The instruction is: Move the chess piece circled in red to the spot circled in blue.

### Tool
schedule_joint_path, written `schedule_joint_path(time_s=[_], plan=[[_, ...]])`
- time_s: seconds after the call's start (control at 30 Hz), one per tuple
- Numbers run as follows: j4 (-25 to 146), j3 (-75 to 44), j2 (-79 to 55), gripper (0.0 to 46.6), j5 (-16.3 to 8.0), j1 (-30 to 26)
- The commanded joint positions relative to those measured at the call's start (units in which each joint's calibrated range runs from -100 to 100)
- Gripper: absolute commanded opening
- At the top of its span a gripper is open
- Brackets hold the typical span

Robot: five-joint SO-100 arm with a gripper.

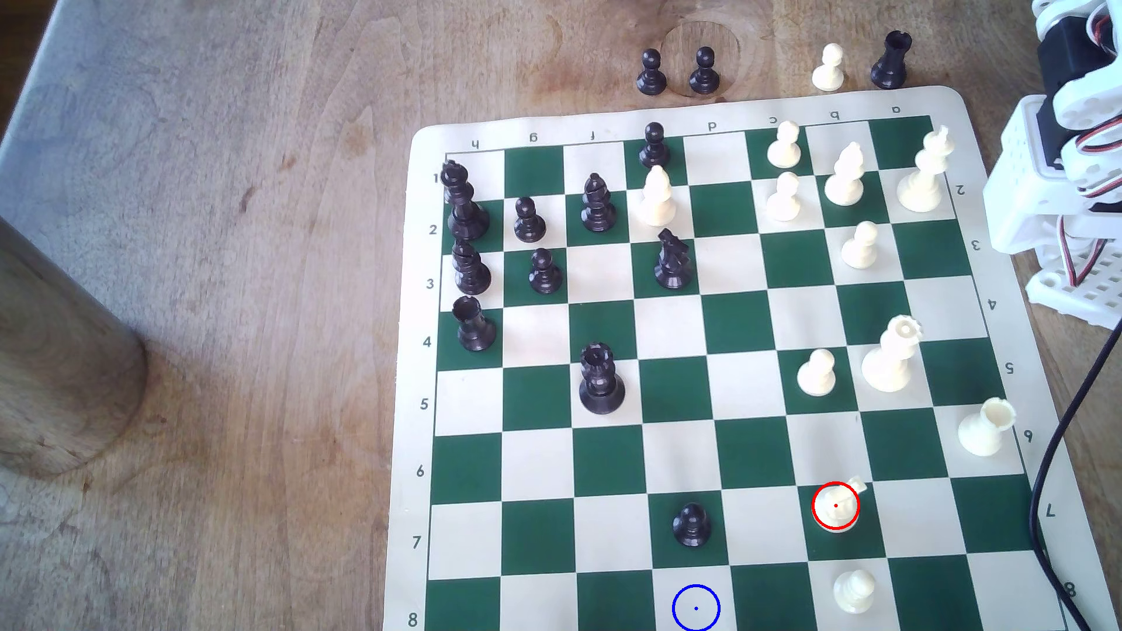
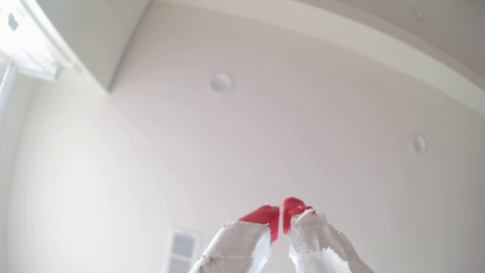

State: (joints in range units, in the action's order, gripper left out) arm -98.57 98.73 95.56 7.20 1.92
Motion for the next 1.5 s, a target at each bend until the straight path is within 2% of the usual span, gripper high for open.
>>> schedule_joint_path(time_s=[0.0,0.17,0.37,0.67,0.8,0.93,1.1,1.27,1.3,1.37,1.47], plan=[[5.45,0.27,0.2,0.2,0.15,-3.44],[23.95,-5.81,0.2,0.2,0.15,-4.46],[54.01,-13.24,0.2,0.2,0.15,-1.33],[79.97,-18.68,0.2,0.2,0.15,2.27],[92.34,-24.48,0.2,0.2,-0.15,2.74],[112.08,-33.55,0.2,0.2,-0.44,2.66],[131.24,-39.08,0.2,0.2,-2.93,-1.49],[138.21,-35.45,0.2,0.3,-3.47,-9.07],[142.14,-34.73,0.2,0.3,-4.69,-12.28],[145.17,-34.73,0.2,0.4,-5.32,-15.57],[152.13,-34.91,-0.65,2.1,-5.37,-21.51]])
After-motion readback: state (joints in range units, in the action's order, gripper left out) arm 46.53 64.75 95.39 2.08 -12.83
